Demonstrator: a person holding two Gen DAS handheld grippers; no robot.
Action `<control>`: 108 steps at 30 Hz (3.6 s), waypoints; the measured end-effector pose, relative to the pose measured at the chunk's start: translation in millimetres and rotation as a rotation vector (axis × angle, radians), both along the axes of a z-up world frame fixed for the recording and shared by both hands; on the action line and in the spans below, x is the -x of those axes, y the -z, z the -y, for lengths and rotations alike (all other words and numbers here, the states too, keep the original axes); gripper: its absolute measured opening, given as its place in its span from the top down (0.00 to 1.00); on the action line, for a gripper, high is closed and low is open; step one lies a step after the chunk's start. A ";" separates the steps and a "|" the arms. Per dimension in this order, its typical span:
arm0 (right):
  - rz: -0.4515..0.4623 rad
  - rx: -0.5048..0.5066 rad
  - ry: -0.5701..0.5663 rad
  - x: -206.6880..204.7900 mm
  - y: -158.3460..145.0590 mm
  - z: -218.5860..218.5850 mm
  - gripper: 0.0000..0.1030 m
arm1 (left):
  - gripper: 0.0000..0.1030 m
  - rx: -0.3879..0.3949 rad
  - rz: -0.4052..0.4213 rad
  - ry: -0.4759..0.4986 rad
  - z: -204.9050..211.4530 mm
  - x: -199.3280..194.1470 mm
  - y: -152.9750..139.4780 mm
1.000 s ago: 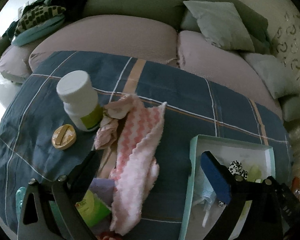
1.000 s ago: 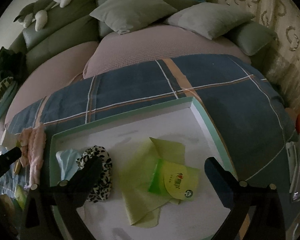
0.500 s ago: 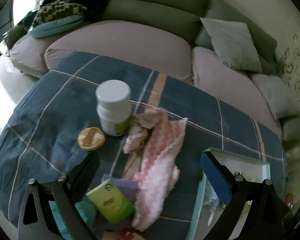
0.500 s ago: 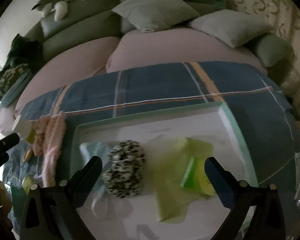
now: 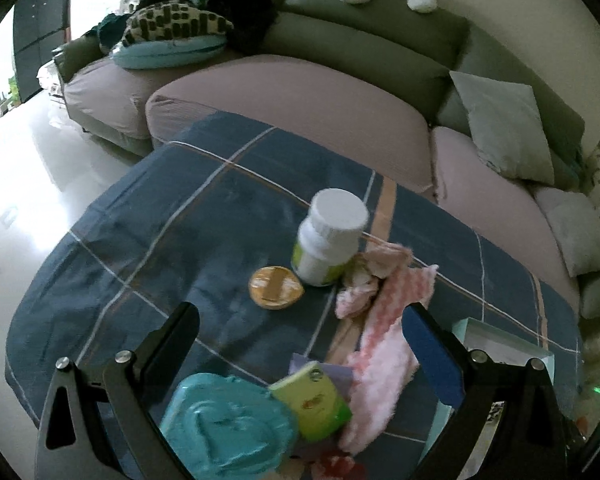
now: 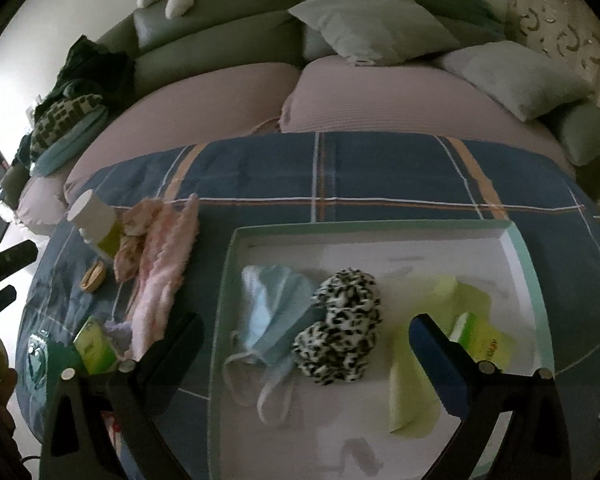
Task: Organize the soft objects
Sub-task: 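Move both grippers back from the tray over the remaining pile, then grasp the red hair tie with the right gripper, then carry the red hair tie over the tray with the right gripper while the left gripper approaches the pink towel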
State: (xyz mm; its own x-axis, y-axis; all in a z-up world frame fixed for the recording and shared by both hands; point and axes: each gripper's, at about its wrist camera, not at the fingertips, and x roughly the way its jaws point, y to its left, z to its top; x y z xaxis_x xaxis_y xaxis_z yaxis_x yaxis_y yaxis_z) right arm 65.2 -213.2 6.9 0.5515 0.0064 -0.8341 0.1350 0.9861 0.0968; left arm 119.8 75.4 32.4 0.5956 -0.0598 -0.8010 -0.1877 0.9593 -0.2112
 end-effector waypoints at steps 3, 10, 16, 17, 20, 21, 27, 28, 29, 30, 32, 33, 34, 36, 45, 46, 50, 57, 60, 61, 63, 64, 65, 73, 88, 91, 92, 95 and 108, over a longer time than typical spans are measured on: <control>-0.001 -0.010 -0.026 -0.2 1.1 -7.6 0.00 | 0.02 0.017 -0.002 -0.020 -12.0 4.1 -1.1; -0.014 -0.021 -0.089 -0.3 3.5 -29.7 0.00 | 0.02 -0.003 -0.025 -0.112 -47.8 13.9 -1.5; -0.034 -0.034 -0.156 0.1 8.3 -52.2 0.00 | 0.02 -0.017 -0.068 -0.160 -66.1 16.2 8.6; -0.038 -0.038 -0.167 0.3 9.4 -56.4 0.00 | 0.02 -0.014 -0.078 -0.154 -66.4 15.7 11.2; -0.054 -0.041 -0.202 0.7 13.3 -68.5 0.00 | 0.02 -0.021 -0.112 -0.134 -65.6 15.8 17.3; -0.061 -0.039 -0.215 0.9 15.2 -73.4 0.00 | 0.02 -0.031 -0.132 -0.123 -64.7 15.6 21.3; -0.101 -0.038 -0.284 4.4 25.9 -100.9 0.00 | 0.02 -0.024 -0.184 -0.179 -82.0 27.1 34.5; -0.109 -0.041 -0.303 6.2 28.2 -107.6 0.00 | 0.02 -0.013 -0.193 -0.195 -86.8 29.2 37.2; -0.115 -0.041 -0.315 7.2 30.2 -111.7 0.00 | 0.02 -0.007 -0.201 -0.211 -91.7 29.9 39.8; -0.122 -0.040 -0.332 9.0 32.2 -117.7 0.00 | 0.02 -0.010 -0.219 -0.235 -98.2 31.0 44.1; -0.132 -0.035 -0.362 12.2 35.6 -127.3 0.00 | 0.02 -0.035 -0.254 -0.270 -104.8 31.7 51.6; -0.138 -0.032 -0.375 13.7 37.1 -131.3 0.00 | 0.02 -0.058 -0.282 -0.294 -108.9 31.7 57.1; -0.145 -0.028 -0.389 15.3 39.2 -135.5 0.00 | 0.02 -0.068 -0.301 -0.303 -111.4 31.5 61.2; -0.161 -0.025 -0.411 17.5 44.5 -142.9 0.00 | 0.02 -0.060 -0.323 -0.304 -114.2 31.8 67.2; -0.219 -0.021 -0.447 24.3 62.1 -159.6 0.19 | 0.02 -0.030 -0.359 -0.256 -107.5 25.3 77.3; -0.224 -0.029 -0.446 24.2 63.3 -159.3 0.25 | 0.02 -0.029 -0.356 -0.257 -107.8 25.5 76.1; -0.234 -0.067 -0.448 24.7 65.0 -158.2 0.46 | 0.02 -0.023 -0.346 -0.269 -110.0 26.9 74.7; -0.225 -0.109 -0.455 25.1 61.1 -157.6 0.68 | 0.02 -0.015 -0.350 -0.273 -110.7 23.8 74.4; -0.209 -0.116 -0.449 24.4 56.6 -155.8 0.72 | 0.02 -0.015 -0.343 -0.267 -110.6 22.5 72.5; -0.206 -0.119 -0.448 23.6 55.6 -156.7 0.75 | 0.02 -0.015 -0.341 -0.266 -110.1 22.5 71.7; -0.201 -0.125 -0.446 23.5 53.4 -155.0 0.75 | 0.02 -0.017 -0.339 -0.266 -109.1 23.1 70.0; -0.198 -0.127 -0.445 23.3 52.9 -154.9 0.78 | 0.02 -0.018 -0.338 -0.269 -109.0 23.1 69.0; -0.193 -0.131 -0.444 23.0 51.9 -154.3 0.78 | 0.02 -0.019 -0.337 -0.270 -109.4 24.0 68.4; -0.164 -0.159 -0.431 23.6 42.8 -143.9 0.79 | 0.02 -0.025 -0.330 -0.267 -106.5 24.0 67.4; -0.138 -0.183 -0.328 12.9 34.7 -107.2 0.79 | 0.02 -0.012 -0.291 -0.230 -100.2 23.9 55.3; -0.125 -0.186 -0.291 11.3 31.1 -93.4 0.80 | 0.02 -0.003 -0.267 -0.201 -93.0 24.7 47.1; -0.120 -0.184 -0.278 10.2 30.7 -89.4 0.79 | 0.02 -0.002 -0.260 -0.193 -90.7 24.7 44.4; -0.105 -0.186 -0.231 10.3 25.6 -71.8 0.79 | 0.02 -0.004 -0.231 -0.145 -76.7 23.4 35.3; -0.056 -0.197 -0.078 13.9 10.4 -15.7 0.79 | 0.02 -0.052 -0.168 0.171 44.4 -9.2 20.2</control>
State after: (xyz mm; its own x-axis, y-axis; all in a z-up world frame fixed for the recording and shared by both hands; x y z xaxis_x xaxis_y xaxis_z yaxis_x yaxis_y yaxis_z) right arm 51.3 -197.5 -3.5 0.4962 0.2130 -0.8417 0.0700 0.9565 0.2833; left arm 129.0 31.0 12.2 0.4387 -0.1040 -0.8926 -0.0502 0.9889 -0.1399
